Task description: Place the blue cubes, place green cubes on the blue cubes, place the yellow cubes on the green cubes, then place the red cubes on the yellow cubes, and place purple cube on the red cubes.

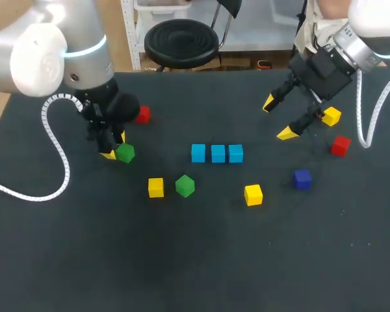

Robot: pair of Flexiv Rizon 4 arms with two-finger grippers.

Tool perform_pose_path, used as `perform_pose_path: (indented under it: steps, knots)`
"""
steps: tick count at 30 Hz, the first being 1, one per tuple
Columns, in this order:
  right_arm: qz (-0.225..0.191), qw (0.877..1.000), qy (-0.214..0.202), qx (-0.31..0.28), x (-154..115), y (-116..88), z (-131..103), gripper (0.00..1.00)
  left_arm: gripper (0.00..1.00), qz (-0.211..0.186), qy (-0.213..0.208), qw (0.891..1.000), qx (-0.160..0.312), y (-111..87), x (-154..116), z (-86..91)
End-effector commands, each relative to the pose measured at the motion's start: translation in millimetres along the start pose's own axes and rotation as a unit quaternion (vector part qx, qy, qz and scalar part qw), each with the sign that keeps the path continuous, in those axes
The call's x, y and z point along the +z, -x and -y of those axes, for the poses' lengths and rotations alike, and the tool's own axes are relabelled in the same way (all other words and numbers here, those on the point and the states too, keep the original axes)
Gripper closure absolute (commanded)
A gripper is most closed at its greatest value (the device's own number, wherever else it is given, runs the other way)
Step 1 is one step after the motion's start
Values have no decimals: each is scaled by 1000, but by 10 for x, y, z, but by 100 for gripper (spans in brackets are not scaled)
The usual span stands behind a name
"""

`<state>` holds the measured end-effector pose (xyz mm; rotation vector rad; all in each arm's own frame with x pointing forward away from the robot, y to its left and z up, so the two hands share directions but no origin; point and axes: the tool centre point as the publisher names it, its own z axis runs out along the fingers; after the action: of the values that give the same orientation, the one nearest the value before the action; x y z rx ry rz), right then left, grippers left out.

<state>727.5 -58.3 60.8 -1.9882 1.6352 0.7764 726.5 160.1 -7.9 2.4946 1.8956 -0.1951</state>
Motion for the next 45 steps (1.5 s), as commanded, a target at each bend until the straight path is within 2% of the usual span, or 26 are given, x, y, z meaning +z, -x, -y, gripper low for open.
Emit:
perform_pose_path:
  steps: [1,13,14,16,19,23,30,32,33,36,37,42,45]
  knots:
    - [1,1000,0,0,0,-1,-1,0,0,-2,1,1000,4,13,-40,24]
    - [1,1000,0,0,0,-1,-1,0,0,0,6,1000,12,85,-66,11]
    - [1,1000,0,0,0,-1,-1,0,1,3,6,1000,13,92,-65,8]
    - [1,1000,0,0,0,-1,-1,0,14,5,5,1000,13,107,-65,4]
    - [1,1000,0,0,0,-1,-1,0,12,10,4,1000,15,123,-62,3]
    - [1,1000,0,0,0,-1,-1,0,16,10,3,1000,14,128,-59,1]
    - [1,1000,0,0,0,-1,-1,0,15,13,0,1000,13,132,-40,-6]
    - [1,1000,0,0,0,-1,-1,0,18,15,0,1000,14,139,-39,-3]
    - [1,1000,0,0,0,-1,-1,0,17,16,-1,1000,14,140,-33,-5]
    - [1,1000,0,0,0,-1,-1,0,2,17,-3,1000,12,144,-14,-10]
    - [1,1000,0,0,0,-1,-1,0,1,17,-3,1000,12,146,-7,-17]
    - [1,1000,0,0,0,-1,-1,0,9,29,-6,1000,4,129,-5,-60]
    - [1,1000,0,0,0,-1,-1,0,21,30,-7,1000,1,114,-5,-65]
